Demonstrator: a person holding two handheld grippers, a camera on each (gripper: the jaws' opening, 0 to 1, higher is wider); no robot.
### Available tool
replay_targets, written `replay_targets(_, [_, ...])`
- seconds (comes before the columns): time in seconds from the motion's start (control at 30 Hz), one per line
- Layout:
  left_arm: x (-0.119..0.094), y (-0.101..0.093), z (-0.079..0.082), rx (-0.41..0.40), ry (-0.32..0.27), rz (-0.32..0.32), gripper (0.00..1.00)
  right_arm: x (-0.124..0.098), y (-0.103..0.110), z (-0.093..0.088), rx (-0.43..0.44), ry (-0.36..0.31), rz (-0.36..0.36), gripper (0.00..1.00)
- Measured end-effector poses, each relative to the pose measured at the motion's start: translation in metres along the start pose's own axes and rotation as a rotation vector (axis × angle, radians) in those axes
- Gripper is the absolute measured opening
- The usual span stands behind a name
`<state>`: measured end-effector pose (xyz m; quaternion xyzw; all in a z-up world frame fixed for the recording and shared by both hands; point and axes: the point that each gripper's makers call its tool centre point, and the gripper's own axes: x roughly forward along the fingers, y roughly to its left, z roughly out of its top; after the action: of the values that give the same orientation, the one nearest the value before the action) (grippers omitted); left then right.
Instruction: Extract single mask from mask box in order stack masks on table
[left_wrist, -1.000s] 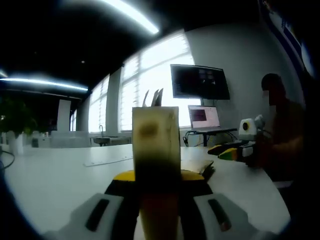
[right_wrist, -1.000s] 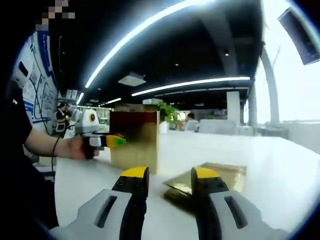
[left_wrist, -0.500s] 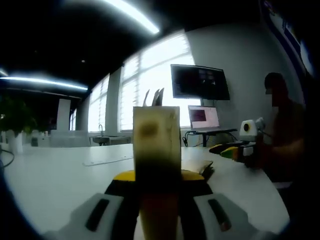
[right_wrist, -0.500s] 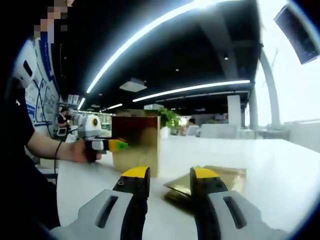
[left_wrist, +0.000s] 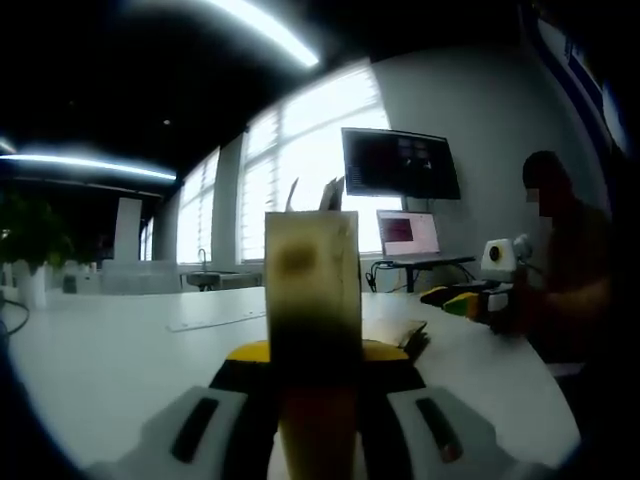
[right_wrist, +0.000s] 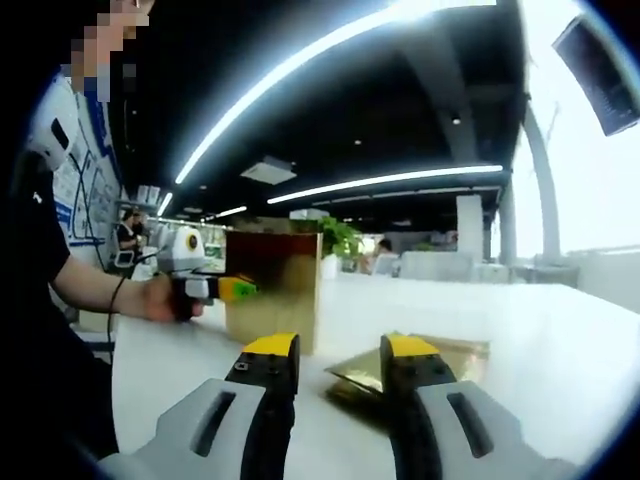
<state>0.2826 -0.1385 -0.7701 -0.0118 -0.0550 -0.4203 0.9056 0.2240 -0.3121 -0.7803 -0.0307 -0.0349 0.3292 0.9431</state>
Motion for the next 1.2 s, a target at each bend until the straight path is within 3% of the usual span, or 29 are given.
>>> replay_targets(0.77, [0.000, 0.000, 0.003, 0.007, -0.002, 0.001, 0.31, -0.002, -0.003, 0.005, 0.015, -0.015, -0.010, 0.26])
replay_targets(0.93, [0.000, 0.001, 0.003, 0.006, -0.003, 0.001, 0.31, -0.003, 0.004, 0.014, -0.012, 0.014, 0.015, 0.24])
replay_targets(1.2, [0.000, 0.002, 0.003, 0.011, -0.004, 0.003, 0.30, 0.000, 0.001, 0.050, 0.003, -0.014, 0.045, 0.25])
